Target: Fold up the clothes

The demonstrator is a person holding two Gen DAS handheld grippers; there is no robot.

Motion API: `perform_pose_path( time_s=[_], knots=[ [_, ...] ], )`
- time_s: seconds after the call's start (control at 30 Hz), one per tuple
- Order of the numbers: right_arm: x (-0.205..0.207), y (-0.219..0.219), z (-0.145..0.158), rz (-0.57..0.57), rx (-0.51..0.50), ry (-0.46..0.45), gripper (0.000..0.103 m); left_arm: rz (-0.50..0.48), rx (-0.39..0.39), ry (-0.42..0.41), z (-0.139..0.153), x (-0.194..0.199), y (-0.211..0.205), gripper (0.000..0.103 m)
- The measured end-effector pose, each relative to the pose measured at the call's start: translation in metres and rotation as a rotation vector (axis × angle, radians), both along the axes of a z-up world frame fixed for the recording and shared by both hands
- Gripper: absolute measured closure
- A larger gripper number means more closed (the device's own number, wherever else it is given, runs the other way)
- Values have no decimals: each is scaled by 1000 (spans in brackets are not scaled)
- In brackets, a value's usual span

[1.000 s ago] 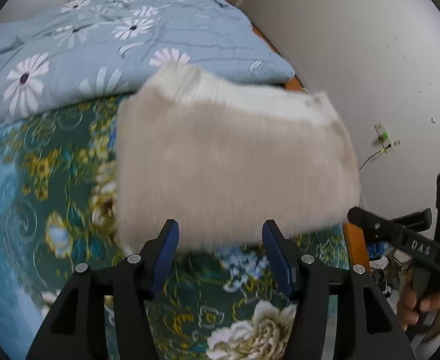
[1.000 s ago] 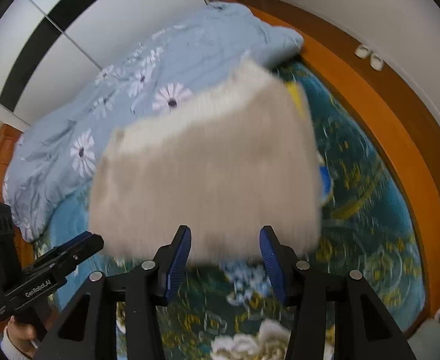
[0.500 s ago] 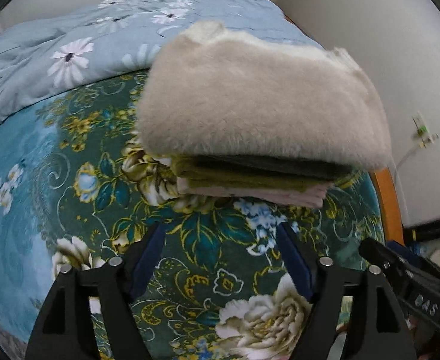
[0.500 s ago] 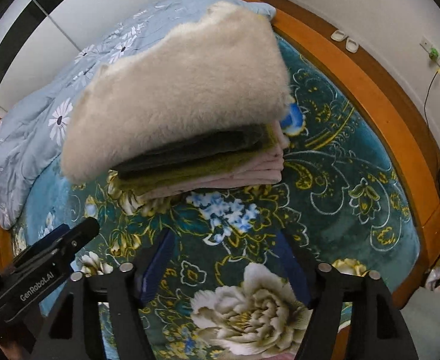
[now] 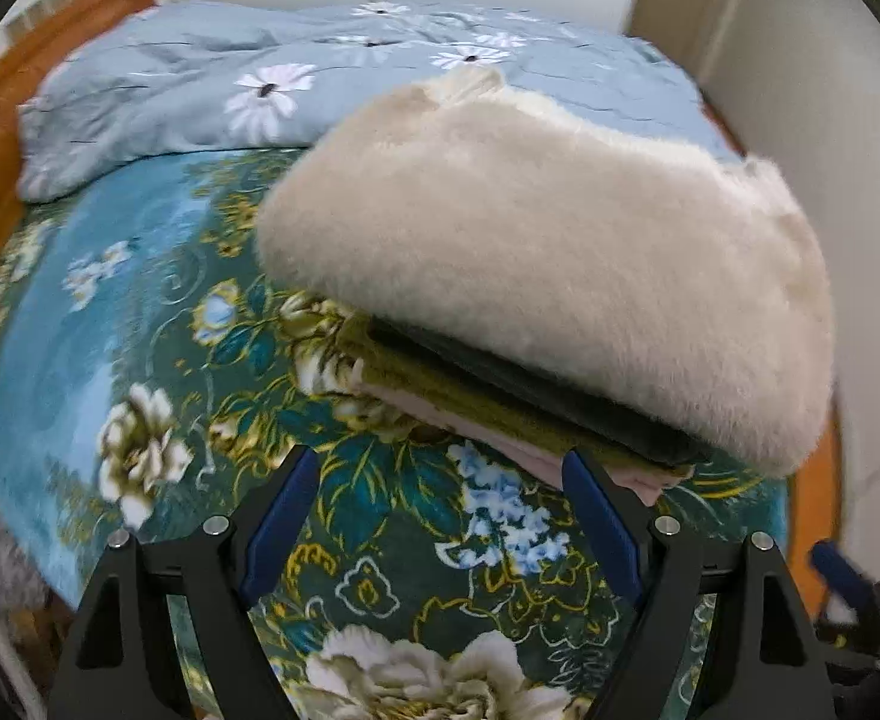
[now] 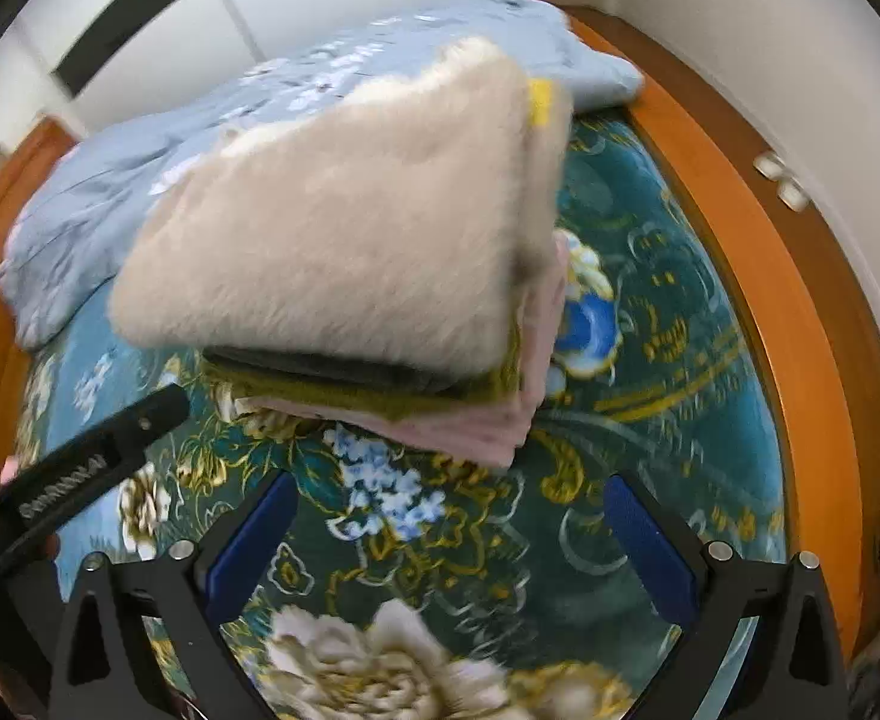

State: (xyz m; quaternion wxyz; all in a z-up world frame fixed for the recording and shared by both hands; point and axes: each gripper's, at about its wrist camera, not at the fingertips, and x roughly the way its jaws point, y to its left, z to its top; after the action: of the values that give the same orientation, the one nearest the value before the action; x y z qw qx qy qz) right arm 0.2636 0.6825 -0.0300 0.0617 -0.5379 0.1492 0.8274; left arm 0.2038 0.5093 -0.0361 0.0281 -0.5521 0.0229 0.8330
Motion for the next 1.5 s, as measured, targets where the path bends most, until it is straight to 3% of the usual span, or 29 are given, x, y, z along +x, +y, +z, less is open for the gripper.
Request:
perform_pose_path(
  time_s=[0.17, 0.37, 0.83, 1.1, 1.5],
  knots=[
    [-4, 25, -6, 117, 15, 32, 0, 83, -89, 9, 2, 18, 16, 19],
    [-3, 34, -12, 229, 12, 31, 0, 93, -175, 48, 6, 29, 35, 19],
    [-12, 51, -23, 279, -29, 49, 0, 66, -306, 18, -4, 32, 52, 19],
    [-19, 55, -28, 283, -47, 47, 0, 73, -279, 72, 2, 23, 54, 19],
    [-28, 57, -38, 299, -53, 19, 0, 76, -272, 28, -10, 13, 61, 19]
  ],
)
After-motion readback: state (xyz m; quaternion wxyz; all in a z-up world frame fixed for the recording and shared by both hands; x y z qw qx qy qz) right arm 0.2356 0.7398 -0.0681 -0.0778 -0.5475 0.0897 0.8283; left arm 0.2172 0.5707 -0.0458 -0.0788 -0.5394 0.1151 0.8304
